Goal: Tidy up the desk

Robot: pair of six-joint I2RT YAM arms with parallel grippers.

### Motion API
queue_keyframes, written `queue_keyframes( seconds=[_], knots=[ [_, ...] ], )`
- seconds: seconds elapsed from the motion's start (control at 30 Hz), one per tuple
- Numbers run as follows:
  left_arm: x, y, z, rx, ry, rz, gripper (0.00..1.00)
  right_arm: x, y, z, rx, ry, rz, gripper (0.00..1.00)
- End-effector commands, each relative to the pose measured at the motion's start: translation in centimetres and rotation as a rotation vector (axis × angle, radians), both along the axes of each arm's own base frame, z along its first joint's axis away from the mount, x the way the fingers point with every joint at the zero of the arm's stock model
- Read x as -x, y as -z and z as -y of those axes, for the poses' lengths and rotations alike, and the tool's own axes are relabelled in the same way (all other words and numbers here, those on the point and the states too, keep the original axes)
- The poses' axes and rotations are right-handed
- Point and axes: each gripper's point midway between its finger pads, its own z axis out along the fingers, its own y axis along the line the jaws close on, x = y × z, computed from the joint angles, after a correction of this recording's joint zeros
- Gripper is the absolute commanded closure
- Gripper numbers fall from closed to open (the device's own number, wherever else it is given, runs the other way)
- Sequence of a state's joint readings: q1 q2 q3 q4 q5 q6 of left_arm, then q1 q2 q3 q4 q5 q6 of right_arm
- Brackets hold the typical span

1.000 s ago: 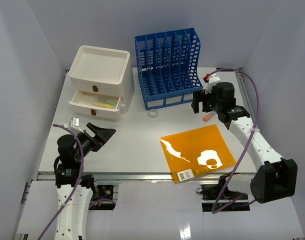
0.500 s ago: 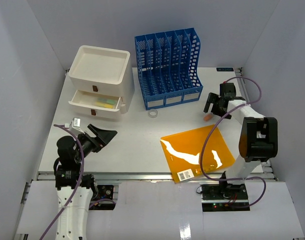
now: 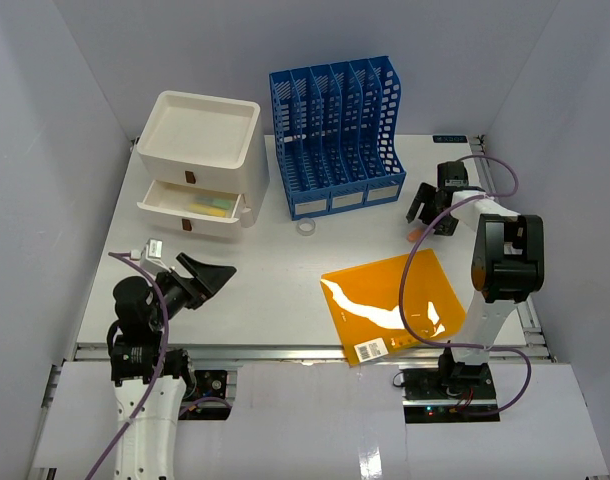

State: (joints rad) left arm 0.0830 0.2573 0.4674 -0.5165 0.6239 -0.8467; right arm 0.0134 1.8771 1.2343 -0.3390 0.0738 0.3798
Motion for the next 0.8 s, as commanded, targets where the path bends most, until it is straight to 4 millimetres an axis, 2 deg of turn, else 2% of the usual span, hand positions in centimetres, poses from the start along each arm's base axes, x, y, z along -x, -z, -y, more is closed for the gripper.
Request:
queue_keyframes(
  seconds=[0.0,0.5,0.6,0.77],
  knots=[
    [0.4,0.7,0.5,0.011,0.035,-0.019,0.02,-0.7,-0.1,0.8,-0.032,0.045,0.014,0.20],
    [0.6,1.7,1.4,0.074,0.090,-0.074,0.02,-0.7,1.8,1.4,-0.011,0.065,-0.031,0.43],
    [0.8,2.2,1.6,0.092,0.104,-0.096,0.02,-0.7,2.3,1.6,0.001,0.064,-0.040,0.45],
    [1.1,3.0,2.0,0.109,0.131,-0.131,0.02,-0.1,3.4,1.6,0.007,0.053,-0.057,0.60]
  ],
)
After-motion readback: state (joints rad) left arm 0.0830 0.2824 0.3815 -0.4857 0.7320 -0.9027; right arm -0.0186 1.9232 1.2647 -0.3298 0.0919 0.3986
